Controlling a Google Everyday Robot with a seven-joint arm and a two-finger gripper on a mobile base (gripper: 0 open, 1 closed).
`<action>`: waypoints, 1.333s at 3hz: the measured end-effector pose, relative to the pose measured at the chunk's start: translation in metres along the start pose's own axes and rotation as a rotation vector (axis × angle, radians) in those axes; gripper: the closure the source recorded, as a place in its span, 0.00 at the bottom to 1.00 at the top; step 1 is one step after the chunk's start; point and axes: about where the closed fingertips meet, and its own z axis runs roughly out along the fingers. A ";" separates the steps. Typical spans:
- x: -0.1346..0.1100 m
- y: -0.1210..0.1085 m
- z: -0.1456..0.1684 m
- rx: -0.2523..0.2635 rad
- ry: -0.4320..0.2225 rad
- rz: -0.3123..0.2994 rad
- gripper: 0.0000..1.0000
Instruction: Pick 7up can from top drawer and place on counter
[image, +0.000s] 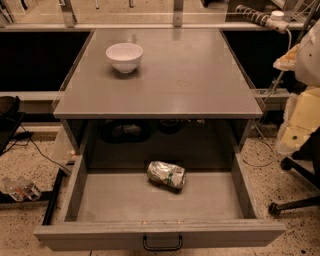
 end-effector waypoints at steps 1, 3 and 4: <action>-0.002 0.000 -0.001 0.017 0.001 -0.005 0.00; -0.041 0.044 0.071 -0.021 -0.056 -0.123 0.00; -0.056 0.061 0.121 -0.031 -0.144 -0.171 0.00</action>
Offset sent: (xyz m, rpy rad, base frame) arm -0.0137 0.0659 -0.0843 -0.0188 0.0227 0.1513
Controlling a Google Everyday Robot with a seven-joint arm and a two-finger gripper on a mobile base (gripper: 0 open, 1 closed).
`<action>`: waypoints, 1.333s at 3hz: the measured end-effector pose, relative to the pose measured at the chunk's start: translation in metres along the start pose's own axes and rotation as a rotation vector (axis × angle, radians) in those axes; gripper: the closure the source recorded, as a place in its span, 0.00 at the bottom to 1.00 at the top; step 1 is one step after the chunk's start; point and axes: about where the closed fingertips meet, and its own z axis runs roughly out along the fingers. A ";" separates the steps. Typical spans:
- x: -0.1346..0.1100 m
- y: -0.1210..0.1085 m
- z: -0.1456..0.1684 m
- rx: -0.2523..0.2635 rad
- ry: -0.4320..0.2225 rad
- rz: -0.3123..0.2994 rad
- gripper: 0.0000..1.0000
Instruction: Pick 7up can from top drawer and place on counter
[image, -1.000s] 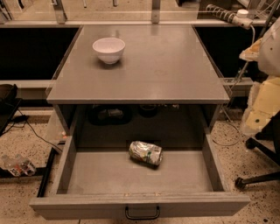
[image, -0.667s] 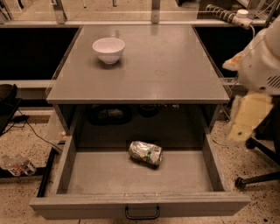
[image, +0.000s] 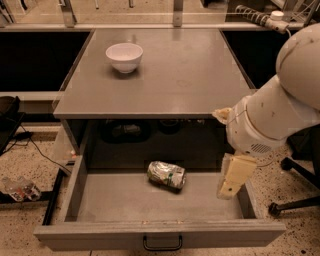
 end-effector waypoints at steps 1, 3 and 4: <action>0.000 0.000 0.000 0.000 0.000 0.000 0.00; 0.013 -0.005 0.093 -0.038 -0.071 0.123 0.00; 0.018 -0.010 0.145 -0.026 -0.108 0.179 0.00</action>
Offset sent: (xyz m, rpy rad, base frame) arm 0.0310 0.0181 -0.0905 0.0998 0.0866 -0.0503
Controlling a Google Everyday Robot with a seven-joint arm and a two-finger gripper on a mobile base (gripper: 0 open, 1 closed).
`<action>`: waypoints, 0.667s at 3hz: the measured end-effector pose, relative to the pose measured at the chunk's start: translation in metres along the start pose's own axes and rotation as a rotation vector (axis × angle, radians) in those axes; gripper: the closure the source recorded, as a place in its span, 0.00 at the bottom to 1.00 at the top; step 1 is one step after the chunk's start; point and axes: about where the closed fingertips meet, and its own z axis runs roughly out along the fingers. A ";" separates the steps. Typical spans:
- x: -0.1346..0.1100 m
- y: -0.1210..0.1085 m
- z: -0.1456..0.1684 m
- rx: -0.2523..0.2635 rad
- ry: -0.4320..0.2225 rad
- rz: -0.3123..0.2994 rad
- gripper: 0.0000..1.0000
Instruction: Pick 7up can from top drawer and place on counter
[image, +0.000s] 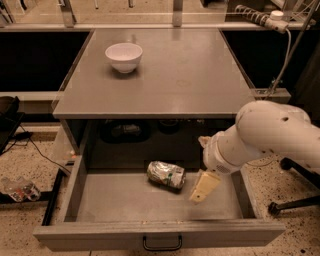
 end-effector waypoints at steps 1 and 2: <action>-0.007 -0.008 0.032 0.022 -0.051 0.007 0.00; -0.017 -0.004 0.055 0.053 -0.126 -0.015 0.00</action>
Offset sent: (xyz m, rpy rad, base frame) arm 0.0264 0.0581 -0.0580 0.1879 -0.1653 0.0435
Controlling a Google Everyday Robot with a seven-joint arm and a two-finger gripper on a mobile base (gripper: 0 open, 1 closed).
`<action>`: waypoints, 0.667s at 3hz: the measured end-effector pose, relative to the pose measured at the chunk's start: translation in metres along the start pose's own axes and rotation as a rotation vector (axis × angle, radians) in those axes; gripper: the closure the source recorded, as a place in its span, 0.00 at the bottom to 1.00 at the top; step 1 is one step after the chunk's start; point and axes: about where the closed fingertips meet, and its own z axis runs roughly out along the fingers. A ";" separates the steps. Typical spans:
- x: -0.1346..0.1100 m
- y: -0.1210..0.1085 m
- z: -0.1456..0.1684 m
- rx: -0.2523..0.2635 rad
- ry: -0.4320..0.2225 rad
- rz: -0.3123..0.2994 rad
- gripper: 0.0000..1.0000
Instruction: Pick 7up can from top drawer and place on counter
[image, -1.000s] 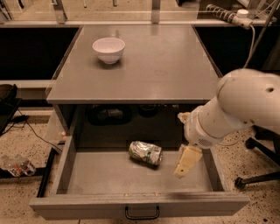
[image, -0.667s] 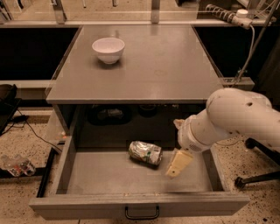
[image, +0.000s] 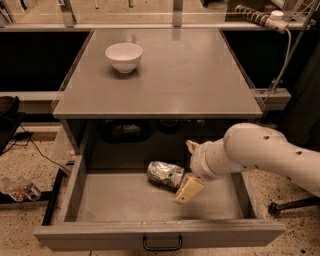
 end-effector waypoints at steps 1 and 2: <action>0.001 0.011 0.025 0.011 -0.027 -0.022 0.00; 0.007 0.020 0.050 0.014 -0.021 -0.028 0.00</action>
Offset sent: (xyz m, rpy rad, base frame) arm -0.0022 0.0324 -0.0800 0.0002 -0.0347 0.0174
